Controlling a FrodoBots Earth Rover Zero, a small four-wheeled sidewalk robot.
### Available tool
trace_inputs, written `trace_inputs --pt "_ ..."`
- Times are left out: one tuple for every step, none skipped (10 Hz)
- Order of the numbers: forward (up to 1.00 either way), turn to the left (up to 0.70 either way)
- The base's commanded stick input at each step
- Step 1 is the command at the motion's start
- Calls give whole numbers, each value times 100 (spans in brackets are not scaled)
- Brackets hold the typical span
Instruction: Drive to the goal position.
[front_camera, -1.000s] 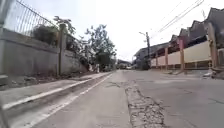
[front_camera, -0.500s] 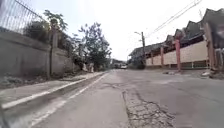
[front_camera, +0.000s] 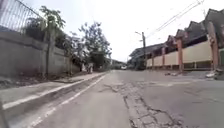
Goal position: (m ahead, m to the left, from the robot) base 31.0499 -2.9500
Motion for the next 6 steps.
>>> trace_inputs --pt "70 0" --pt "70 0" --pt "70 0" --pt "70 0" --pt "70 0" --pt "70 0"
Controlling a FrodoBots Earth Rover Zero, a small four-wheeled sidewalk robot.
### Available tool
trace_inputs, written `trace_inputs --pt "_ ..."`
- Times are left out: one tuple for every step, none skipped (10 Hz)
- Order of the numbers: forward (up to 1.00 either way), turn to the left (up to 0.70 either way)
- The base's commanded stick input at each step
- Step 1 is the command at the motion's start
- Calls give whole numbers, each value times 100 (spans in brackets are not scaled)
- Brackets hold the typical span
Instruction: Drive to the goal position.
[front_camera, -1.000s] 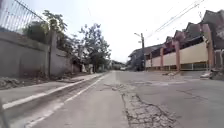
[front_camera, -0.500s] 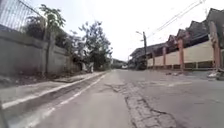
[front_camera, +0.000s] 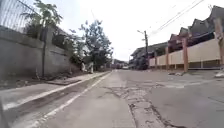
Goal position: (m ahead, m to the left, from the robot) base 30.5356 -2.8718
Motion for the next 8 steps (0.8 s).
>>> trace_inputs --pt "70 0" --pt "70 0" --pt "70 0" --pt "70 0" --pt "70 0" --pt "70 -13" --pt "70 -35" --pt "70 -35"
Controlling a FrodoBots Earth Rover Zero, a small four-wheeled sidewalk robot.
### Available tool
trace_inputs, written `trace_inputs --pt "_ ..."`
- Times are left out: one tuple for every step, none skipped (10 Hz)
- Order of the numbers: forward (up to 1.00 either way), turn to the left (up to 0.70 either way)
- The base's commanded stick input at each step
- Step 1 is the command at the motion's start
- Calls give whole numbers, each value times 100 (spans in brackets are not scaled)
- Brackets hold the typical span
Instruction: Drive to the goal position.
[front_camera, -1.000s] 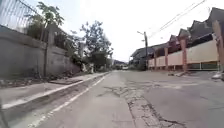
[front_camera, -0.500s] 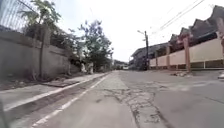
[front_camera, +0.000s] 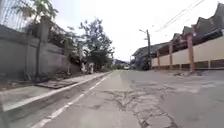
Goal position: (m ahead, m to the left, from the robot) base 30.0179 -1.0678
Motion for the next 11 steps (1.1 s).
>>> trace_inputs --pt "70 -35" --pt "70 -35" --pt "70 -2" --pt "70 0" --pt "70 0" --pt "70 0" --pt "70 0" --pt "70 0" --pt "70 0" --pt "70 0" --pt "70 0"
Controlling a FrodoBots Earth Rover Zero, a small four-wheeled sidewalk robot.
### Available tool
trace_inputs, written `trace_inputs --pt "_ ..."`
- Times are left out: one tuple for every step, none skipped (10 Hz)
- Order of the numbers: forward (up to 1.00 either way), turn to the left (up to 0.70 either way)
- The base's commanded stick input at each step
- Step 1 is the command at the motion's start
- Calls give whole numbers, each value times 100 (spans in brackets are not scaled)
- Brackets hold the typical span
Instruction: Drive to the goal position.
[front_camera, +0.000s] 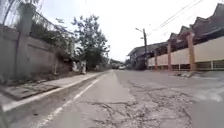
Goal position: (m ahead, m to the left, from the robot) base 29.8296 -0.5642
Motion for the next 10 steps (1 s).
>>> trace_inputs --pt "70 -2" --pt "70 -15" --pt "70 -35" --pt "70 -35" --pt "70 -35" --pt "70 -34" --pt "70 -19" --pt "70 0" --pt "70 0" --pt "70 0"
